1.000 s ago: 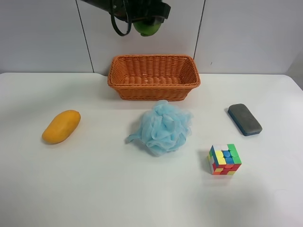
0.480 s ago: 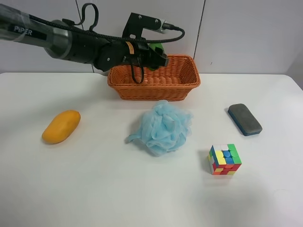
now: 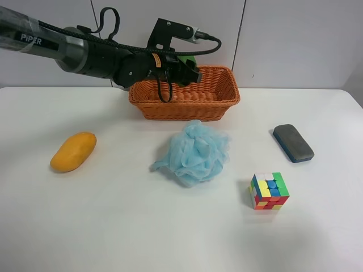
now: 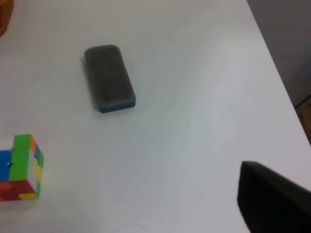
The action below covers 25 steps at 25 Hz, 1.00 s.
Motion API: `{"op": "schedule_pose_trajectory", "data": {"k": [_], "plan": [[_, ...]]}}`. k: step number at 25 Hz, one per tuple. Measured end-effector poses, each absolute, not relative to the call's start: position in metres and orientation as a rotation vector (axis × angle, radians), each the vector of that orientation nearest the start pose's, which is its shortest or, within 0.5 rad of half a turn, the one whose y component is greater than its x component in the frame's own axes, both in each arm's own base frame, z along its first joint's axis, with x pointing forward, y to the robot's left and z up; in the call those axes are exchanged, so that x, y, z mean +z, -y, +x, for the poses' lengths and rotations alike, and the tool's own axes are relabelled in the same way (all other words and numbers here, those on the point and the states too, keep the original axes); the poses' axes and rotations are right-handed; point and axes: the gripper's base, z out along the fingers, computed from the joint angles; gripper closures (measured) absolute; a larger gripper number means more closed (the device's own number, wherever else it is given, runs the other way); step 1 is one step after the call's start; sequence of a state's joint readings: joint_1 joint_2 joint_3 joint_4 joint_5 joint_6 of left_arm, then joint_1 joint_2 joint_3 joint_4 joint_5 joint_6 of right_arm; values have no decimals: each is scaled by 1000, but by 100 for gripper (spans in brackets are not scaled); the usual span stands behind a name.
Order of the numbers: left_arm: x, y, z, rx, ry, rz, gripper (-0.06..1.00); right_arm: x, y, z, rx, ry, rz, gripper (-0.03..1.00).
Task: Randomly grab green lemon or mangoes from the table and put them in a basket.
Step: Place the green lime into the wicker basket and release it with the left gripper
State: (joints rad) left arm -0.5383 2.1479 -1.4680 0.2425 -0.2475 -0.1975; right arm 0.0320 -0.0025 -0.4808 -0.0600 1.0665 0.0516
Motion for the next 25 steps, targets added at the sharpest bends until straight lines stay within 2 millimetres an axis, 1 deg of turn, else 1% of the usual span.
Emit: {"op": "schedule_pose_trajectory", "data": {"k": [2,3,5,7,15,18,20,22,24,25], "plan": [[185,257,420,-391,-1851,589,7,272,5,-3,-21,-2065,23,-2],[185,257,420,-390,-1853,589,2,272,5,-3,-21,-2065,23,-2],[184,256,419,-384,-1868,591,-2,272,5,-3,-21,-2065,23,-2],[183,256,419,-381,-1876,592,-4,272,5,-3,-21,-2065,23,-2],[183,255,419,-371,-1895,595,-5,272,5,-3,-21,-2065,23,-2],[192,251,415,-338,-1947,602,-5,272,5,-3,-21,-2065,23,-2],[209,244,409,-296,-1997,608,-5,272,5,-3,-21,-2065,23,-2],[232,231,402,-232,-2051,611,-5,272,5,-3,-21,-2065,23,-2],[266,213,389,-154,-2103,603,-5,272,5,-3,-21,-2065,23,-2],[279,202,381,-102,-2147,598,-5,272,5,-3,-21,-2065,23,-2]]}}
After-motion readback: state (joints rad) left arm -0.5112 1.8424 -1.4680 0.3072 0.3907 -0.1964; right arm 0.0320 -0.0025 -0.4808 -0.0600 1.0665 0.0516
